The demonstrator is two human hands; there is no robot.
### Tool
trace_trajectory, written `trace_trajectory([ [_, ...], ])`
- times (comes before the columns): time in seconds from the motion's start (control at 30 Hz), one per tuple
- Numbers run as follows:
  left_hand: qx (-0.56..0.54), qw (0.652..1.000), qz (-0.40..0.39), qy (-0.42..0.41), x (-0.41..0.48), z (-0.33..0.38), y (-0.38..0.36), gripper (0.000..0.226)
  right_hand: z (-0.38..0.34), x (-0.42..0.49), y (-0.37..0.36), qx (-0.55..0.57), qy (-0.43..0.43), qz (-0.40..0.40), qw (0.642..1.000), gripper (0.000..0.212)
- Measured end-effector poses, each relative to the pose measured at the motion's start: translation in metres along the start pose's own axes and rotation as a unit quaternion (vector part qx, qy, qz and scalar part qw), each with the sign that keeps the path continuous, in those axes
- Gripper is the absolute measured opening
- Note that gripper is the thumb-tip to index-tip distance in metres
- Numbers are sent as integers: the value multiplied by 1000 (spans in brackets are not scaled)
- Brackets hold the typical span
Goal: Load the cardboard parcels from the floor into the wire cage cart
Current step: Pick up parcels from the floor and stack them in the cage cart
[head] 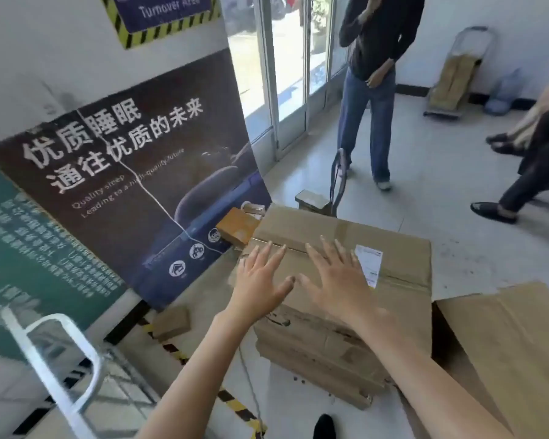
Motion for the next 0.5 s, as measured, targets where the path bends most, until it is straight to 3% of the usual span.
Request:
trace_trajectory([
  [0.5,-37,988,-130,-73,68,37,-121,67,143,-18,-37,42,-223,-1,974,72],
])
Point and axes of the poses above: each hand's wrist, its own x-axis towards the middle knuckle, its own y-axis out of the back of the hand, z = x × y, the point moved 10 cm from there along x, towards the middle knuckle, and after that the axes turned 9 degrees about z, right-handed, at the moved point
